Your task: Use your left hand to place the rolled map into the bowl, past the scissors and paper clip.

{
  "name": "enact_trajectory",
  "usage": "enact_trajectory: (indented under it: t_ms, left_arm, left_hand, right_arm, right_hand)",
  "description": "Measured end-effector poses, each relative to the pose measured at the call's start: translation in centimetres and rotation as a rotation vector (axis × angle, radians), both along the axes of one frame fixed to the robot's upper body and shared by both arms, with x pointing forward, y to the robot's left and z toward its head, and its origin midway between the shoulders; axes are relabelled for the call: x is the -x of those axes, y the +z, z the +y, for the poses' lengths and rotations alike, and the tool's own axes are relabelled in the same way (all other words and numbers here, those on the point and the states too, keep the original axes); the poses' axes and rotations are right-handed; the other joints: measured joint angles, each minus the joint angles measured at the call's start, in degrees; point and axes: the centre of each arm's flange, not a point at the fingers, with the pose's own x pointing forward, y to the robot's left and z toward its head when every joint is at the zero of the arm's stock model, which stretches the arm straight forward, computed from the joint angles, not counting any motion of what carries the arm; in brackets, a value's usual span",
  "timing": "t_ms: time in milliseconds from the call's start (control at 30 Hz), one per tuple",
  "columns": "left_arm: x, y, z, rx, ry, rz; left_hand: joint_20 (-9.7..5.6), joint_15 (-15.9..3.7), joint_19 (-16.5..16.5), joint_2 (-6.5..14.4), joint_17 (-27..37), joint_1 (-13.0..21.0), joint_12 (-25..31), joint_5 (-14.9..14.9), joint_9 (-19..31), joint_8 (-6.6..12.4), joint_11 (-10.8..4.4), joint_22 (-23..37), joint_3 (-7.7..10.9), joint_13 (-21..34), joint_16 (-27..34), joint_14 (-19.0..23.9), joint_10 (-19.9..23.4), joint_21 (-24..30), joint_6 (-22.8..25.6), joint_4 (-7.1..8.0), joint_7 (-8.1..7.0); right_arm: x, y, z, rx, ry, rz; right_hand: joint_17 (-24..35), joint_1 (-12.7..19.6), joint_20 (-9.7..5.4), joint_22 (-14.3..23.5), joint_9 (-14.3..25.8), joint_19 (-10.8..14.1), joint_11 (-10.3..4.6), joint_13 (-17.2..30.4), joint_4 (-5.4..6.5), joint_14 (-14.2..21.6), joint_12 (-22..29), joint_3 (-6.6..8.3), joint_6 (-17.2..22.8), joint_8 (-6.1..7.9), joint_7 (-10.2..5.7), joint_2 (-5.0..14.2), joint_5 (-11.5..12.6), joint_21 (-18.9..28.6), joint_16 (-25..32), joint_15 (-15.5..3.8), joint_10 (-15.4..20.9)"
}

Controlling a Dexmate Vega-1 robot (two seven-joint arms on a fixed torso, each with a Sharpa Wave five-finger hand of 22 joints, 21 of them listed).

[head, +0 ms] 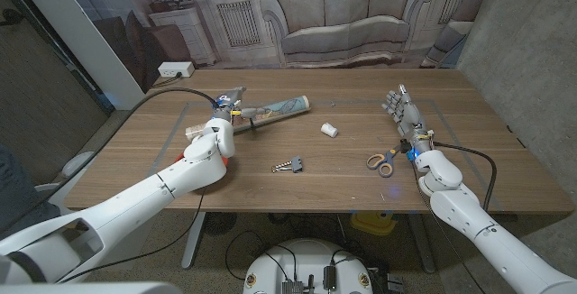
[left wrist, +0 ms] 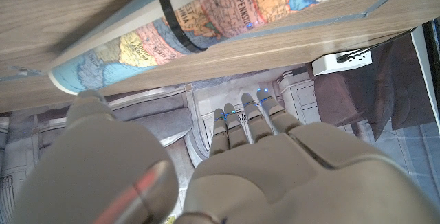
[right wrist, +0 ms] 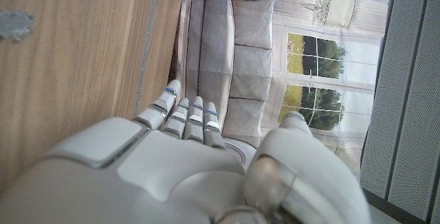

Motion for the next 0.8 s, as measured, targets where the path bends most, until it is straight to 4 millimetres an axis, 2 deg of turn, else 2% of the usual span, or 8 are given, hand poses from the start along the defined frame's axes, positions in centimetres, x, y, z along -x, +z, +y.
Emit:
enact_trajectory:
  t_ms: [800]
  left_arm:
    - [-1.4, -0.8, -0.8, 0.003, -0.016, 0.034]
  left_hand:
    - [0.00, -0.11, 0.0, 0.2, 0.0, 0.2, 0.0, 0.2, 0.0, -0.23, 0.00, 0.3, -0.72, 0.0, 0.0, -0.1, 0.0, -0.2, 0.0, 0.25, 0.00]
  right_arm:
    - [0.3, -0.1, -0.2, 0.002, -0.005, 0.005]
  right_hand:
    - [0.0, 0.0, 0.00, 0.0, 0.0, 0.0, 0.00, 0.0, -0.23, 0.0, 0.0, 0.23, 0.0, 0.00, 0.00, 0.00, -0.4, -0.3, 0.0, 0.00, 0.0]
